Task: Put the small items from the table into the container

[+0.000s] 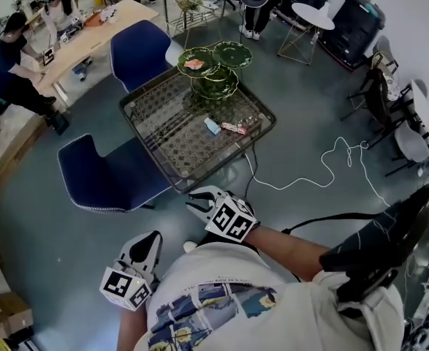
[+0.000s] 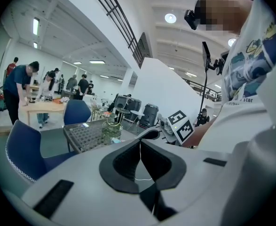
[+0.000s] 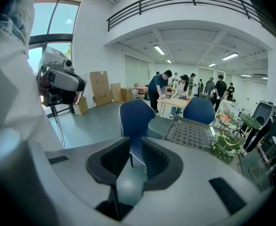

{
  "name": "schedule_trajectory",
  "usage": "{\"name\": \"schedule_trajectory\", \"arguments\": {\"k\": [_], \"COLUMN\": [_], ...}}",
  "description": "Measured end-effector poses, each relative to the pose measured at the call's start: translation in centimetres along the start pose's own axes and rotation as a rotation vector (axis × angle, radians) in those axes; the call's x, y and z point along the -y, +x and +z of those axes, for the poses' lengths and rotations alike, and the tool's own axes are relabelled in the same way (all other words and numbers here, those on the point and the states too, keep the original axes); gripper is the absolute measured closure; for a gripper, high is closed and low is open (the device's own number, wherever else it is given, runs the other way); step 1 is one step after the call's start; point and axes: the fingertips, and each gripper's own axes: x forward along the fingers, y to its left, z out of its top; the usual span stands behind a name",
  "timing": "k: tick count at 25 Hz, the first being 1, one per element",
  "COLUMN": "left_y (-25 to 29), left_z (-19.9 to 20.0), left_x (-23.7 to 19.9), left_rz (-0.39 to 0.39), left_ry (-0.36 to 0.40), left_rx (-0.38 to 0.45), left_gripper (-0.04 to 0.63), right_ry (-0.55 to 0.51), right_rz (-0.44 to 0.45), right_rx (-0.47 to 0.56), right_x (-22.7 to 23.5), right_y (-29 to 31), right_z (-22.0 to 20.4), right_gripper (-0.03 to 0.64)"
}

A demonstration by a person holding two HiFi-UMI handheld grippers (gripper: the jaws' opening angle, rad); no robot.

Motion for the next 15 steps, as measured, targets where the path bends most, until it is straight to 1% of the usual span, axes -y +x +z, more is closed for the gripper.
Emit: {"name": "schedule_trajectory", "arguments": {"k": [4, 7, 11, 15], "left_y": [1.5, 3.3, 6.2, 8.7], "left_z": [1.0, 2.1, 4.0, 5.9], "left_x": [-1.2, -2.6, -4.6, -5.8], "left_rz": [0.021, 0.044, 0.072, 0.118], "left_ry": [-0.022, -0.021, -0.013, -0.022], "left_rx": [0.012, 0.016, 0.024, 0.013], "left_gripper": [0.581, 0.581, 0.581, 0.581], "right_ry": [-0.005, -0.003, 0.054, 0.103], "right_rz": [-0.003, -0.010, -0.043, -0.096], "right_rx": [-0.011, -0.022, -0.048, -0.115], "right_x": [3.0, 6.3, 12.6, 19.5], "right_y": [0.6, 1.5, 3.0, 4.8], "right_z": [-0.5, -1.4, -4.2, -8.0], "right_gripper": [0.534, 0.534, 0.534, 0.529]}}
